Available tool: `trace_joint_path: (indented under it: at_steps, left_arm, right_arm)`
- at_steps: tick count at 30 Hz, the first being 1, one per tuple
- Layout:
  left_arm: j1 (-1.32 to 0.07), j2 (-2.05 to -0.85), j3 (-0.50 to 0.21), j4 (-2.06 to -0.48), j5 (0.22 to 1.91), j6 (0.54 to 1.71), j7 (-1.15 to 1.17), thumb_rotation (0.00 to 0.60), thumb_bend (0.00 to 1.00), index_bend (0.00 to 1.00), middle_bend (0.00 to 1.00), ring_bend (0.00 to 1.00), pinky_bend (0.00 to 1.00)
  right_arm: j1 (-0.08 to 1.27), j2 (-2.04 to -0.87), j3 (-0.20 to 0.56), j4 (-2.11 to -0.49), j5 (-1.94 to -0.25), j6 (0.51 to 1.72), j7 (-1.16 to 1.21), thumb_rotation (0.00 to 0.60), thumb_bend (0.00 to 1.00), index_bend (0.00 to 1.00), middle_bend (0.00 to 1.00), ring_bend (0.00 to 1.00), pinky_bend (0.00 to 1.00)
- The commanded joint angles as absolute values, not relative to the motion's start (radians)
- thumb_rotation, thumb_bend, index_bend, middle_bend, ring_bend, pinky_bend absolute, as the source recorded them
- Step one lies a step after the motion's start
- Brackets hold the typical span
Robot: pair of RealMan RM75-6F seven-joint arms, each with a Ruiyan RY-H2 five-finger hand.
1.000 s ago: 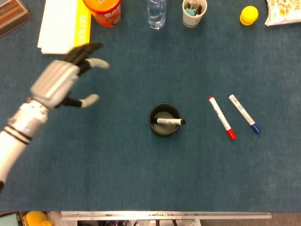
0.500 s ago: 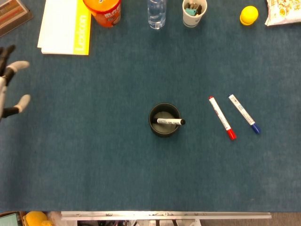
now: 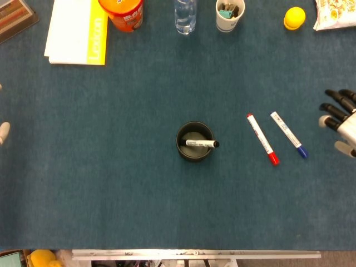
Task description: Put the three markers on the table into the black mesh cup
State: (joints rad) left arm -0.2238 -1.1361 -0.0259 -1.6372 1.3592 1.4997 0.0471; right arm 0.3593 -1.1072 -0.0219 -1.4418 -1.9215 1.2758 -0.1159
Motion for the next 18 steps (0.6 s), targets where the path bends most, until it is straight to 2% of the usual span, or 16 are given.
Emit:
trace_joint_path:
  at_steps: [1,18]
  left_arm:
    - [-0.218,-1.132,-0.028,-1.642,1.362,1.495,0.046,0.6,0.23,0.26,0.06,0.0,0.08]
    - [-0.191,-1.102,-0.044,-1.671,1.367,1.453,0.011,0.6,0.23,0.25,0.05,0.0,0.08]
  right_arm:
    - [0.387,-1.162,-0.039,-1.386,-1.952,1.25,-0.157,0.6,0.12,0.46,0.34,0.14,0.22]
    - [0.472,-1.399,-0.096,-1.147,-2.031,1.243,-0.181,0.6,0.12,0.51,0.33,0.13,0.15]
